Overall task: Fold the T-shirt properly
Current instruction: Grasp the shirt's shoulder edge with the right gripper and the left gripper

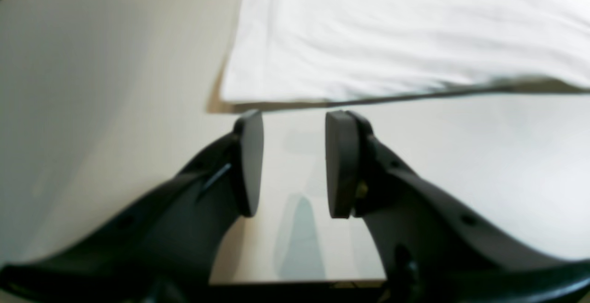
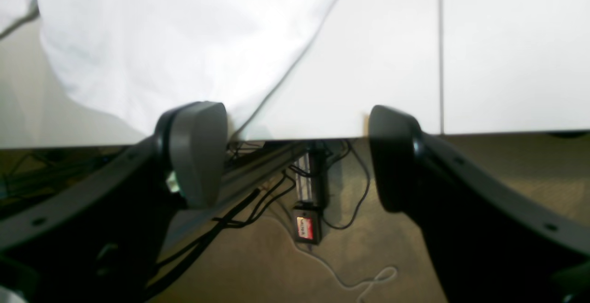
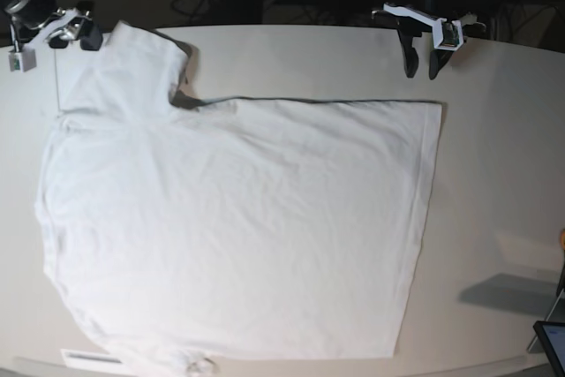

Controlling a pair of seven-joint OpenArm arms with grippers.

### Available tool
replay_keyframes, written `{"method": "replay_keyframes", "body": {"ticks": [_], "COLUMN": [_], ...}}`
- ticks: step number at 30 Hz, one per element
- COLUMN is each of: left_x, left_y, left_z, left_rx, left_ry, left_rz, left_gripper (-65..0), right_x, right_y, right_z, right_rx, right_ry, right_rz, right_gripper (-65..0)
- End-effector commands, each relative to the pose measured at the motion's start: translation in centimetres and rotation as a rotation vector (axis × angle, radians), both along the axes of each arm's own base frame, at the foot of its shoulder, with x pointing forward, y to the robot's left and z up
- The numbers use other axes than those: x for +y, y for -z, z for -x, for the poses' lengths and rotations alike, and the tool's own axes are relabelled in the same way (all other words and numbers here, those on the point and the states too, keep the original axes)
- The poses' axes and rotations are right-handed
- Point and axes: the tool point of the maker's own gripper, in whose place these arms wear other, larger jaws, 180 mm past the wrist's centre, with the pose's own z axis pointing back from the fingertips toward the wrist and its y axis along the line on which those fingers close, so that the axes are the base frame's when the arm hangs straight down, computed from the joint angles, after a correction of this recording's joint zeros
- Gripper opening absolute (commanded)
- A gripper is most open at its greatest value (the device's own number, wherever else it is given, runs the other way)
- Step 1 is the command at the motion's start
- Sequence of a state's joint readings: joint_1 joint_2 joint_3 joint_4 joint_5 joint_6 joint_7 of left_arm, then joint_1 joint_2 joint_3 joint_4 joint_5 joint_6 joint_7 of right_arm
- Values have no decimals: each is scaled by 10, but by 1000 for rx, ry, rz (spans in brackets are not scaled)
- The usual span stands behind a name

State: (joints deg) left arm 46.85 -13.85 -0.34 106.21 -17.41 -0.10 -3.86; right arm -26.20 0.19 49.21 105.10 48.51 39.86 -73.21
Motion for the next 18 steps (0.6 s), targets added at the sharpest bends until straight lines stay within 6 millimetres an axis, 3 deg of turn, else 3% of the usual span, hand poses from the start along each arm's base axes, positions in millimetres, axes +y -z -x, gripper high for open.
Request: {"method": "replay_keyframes", "body": {"ticks": [1, 6, 9, 18], "left_x": [2, 20, 31, 40], "left_y": [-10, -14, -18, -13], "left_z": [-3, -4, -4, -1], "left_rx": [-37, -50, -61, -45], "left_ry": [10, -31, -59, -77], "left_rz": [-13, -45, -64, -79], "left_gripper": [-423, -423, -423, -423], "right_x": [-5, -1, 14, 48], "right_y": [-3, 11, 19, 15], "right_z": [0, 4, 2, -11], "right_rx": [-13, 17, 31, -19], "right_ry": [3, 24, -13, -84], "right_rz": [4, -47, -85, -189], "right_gripper": [-192, -192, -192, -189]}}
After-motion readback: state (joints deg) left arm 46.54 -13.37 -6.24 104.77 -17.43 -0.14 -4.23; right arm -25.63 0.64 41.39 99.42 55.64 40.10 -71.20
